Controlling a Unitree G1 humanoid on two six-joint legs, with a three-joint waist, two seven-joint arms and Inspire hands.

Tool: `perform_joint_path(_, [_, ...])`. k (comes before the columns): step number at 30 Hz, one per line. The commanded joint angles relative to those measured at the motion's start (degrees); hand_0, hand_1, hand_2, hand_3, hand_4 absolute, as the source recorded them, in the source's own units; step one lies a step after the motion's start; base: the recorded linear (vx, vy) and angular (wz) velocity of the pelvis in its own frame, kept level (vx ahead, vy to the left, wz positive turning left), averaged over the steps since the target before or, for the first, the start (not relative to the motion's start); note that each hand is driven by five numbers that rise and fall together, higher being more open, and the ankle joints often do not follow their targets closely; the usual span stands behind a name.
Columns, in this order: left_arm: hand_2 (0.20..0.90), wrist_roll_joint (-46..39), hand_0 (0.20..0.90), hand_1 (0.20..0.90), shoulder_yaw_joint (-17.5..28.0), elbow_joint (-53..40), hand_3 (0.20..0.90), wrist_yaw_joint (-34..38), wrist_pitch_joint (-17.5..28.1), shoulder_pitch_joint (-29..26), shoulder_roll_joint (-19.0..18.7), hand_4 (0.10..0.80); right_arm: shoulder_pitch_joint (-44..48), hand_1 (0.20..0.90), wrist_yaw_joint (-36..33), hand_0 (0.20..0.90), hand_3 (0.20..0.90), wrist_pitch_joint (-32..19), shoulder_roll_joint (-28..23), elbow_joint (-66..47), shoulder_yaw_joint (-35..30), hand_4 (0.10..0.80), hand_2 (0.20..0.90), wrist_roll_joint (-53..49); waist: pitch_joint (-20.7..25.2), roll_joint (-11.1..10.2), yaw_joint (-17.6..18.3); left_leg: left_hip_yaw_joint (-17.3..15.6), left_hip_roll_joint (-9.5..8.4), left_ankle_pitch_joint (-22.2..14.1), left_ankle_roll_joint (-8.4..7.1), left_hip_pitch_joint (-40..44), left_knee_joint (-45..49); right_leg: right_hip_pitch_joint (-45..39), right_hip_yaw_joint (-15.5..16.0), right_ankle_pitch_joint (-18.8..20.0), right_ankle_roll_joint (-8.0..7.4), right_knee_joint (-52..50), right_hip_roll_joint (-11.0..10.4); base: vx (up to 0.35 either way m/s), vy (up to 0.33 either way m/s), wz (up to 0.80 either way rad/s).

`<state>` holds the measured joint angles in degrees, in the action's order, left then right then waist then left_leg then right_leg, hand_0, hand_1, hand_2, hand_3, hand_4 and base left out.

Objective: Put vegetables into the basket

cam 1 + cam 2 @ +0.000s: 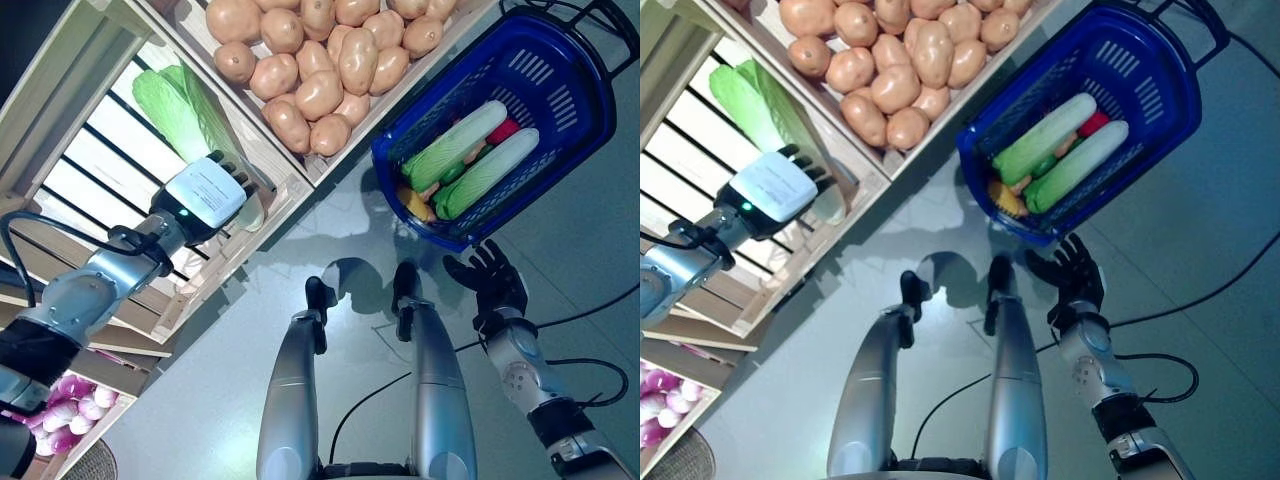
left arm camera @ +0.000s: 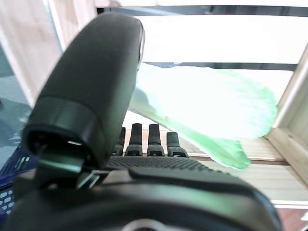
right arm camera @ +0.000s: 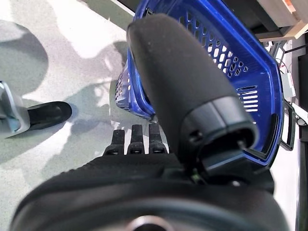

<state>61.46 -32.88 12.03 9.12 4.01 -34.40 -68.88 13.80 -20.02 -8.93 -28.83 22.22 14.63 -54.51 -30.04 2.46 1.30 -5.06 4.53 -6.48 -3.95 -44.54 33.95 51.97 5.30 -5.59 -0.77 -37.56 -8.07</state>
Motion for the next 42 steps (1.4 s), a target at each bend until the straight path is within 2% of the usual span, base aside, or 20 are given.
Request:
perform_joint_path(1, [0.9, 1.35, 0.9, 0.9, 2.61, 1.23, 0.9, 9.93, -5.45, -3.31, -1.15, 0.8, 0.76, 0.9, -1.56, 0.9, 0.9, -1.93, -3.16, -3.61, -0.03, 0.8, 0.9, -1.63, 0.25, 1.93, 1.74, -3.35, 0.03, 3.47, 1.6, -3.19, -1.41, -3.59, 2.4, -0.16, -1.3, 0.71, -0.74, 0.0, 0.0, 0.0])
perform_joint_path(6, [0.9, 4.79, 0.9, 0.9, 0.86, 6.12, 0.9, 17.74, -7.85, -4.57, 0.75, 0.8, 1.66, 0.9, -2.26, 0.9, 0.9, -1.17, -2.73, -3.47, 0.87, 0.8, 0.9, -1.45, 0.25, 1.29, 2.03, -3.16, 0.22, 3.23, 1.56, -3.71, -0.7, -2.94, 2.15, -0.25, -1.27, -0.02, -0.43, 0.009, 0.014, -0.04])
perform_joint_path(10, [0.9, 3.36, 0.9, 0.9, -0.28, 9.06, 0.9, 23.64, -8.92, -5.58, 2.75, 0.8, 2.18, 0.9, -3.61, 0.9, 0.9, -0.6, -2.49, -3.89, 1.58, 0.8, 0.9, -1.49, 0.25, 0.82, 2.44, -3.14, 0.2, 3.24, 1.54, -3.79, -0.73, -2.64, 1.74, -0.4, -1.2, -0.34, 0.02, 0.007, 0.017, -0.03])
perform_joint_path(19, [0.9, 3.79, 0.9, 0.9, -2.55, 13.56, 0.9, 27.34, -8.67, -8.86, 6.59, 0.8, 4.27, 0.9, -4.87, 0.9, 0.9, 0.68, -1.74, -3.86, 2.93, 0.8, 0.9, -1.17, 0.25, 0.24, 3.12, -3.05, 0.23, 3.25, 1.33, -4.03, -0.76, -1.96, 1.05, -0.3, -1.34, -0.54, 0.6, 0.0, 0.002, 0.0])
perform_joint_path(23, [0.9, 3.11, 0.9, 0.9, -3.44, 13.96, 0.9, 26.49, -7.95, -10.51, 7.32, 0.8, 5.07, 0.9, -5.18, 0.9, 0.9, 1.2, -1.53, -3.88, 3.29, 0.8, 0.9, -1.19, 0.25, 0.09, 3.33, -2.86, 0.28, 3.23, 1.24, -4.31, -0.59, -1.66, 0.69, -0.25, -1.39, -0.62, 0.84, 0.0, 0.0, 0.0])
perform_joint_path(29, [0.9, 2.05, 0.9, 0.9, -5.07, 13.92, 0.9, 20.63, -5.34, -12.41, 8.46, 0.8, 5.95, 0.9, -5.85, 0.9, 0.9, 1.68, -1.1, -4.28, 3.68, 0.8, 0.9, -0.9, 0.25, -0.04, 3.65, -2.87, 0.2, 3.16, 1.25, -4.39, -0.66, -1.44, 0.36, -0.15, -1.51, -0.44, 1.11, 0.001, 0.003, -0.02])
perform_joint_path(30, [0.9, 0.59, 0.9, 0.9, -5.85, 13.8, 0.9, 16.64, -4.79, -12.98, 8.58, 0.8, 6.28, 0.9, -5.97, 0.9, 0.9, 1.78, -1.06, -4.14, 3.81, 0.8, 0.9, -0.58, 0.25, 0.06, 3.73, -2.98, 0.17, 3.26, 1.2, -4.45, -0.76, -1.39, 0.26, 0.01, -1.59, -0.24, 1.16, 0.0, 0.0, 0.0])
perform_joint_path(34, [0.9, -0.94, 0.9, 0.9, -6.86, 14.0, 0.9, 13.0, -5.31, -13.49, 8.5, 0.8, 6.41, 0.9, -6.08, 0.9, 0.9, 1.42, -1.38, -4.13, 3.71, 0.8, 0.9, -0.81, 0.25, 0.03, 3.86, -3.15, 0.1, 3.42, 1.25, -4.26, -1.39, -1.56, 0.14, 0.28, -1.7, 0.55, 1.32, -0.002, -0.002, -0.01])
perform_joint_path(37, [0.9, -2.29, 0.9, 0.9, -7.11, 14.33, 0.9, 9.6, -7.56, -13.73, 8.61, 0.8, 6.36, 0.9, -6.38, 0.9, 0.9, 1.27, -1.27, -4.36, 3.51, 0.8, 0.9, -0.75, 0.25, -0.14, 3.85, -2.99, 0.1, 3.4, 1.27, -4.33, -1.48, -1.58, 0.21, 0.36, -1.84, 0.73, 1.34, -0.01, -0.015, -0.02])
perform_joint_path(42, [0.9, -2.14, 0.9, 0.9, -6.42, 15.26, 0.9, 9.33, -9.39, -12.96, 9.01, 0.8, 6.01, 0.9, -6.29, 0.9, 0.9, 0.67, -1.13, -4.35, 3.15, 0.8, 0.9, -0.85, 0.25, -0.44, 3.6, -2.64, 0.13, 3.59, 1.2, -4.69, -1.59, -1.53, 0.42, 0.54, -1.94, 1.01, 1.33, -0.005, -0.014, 0.0])
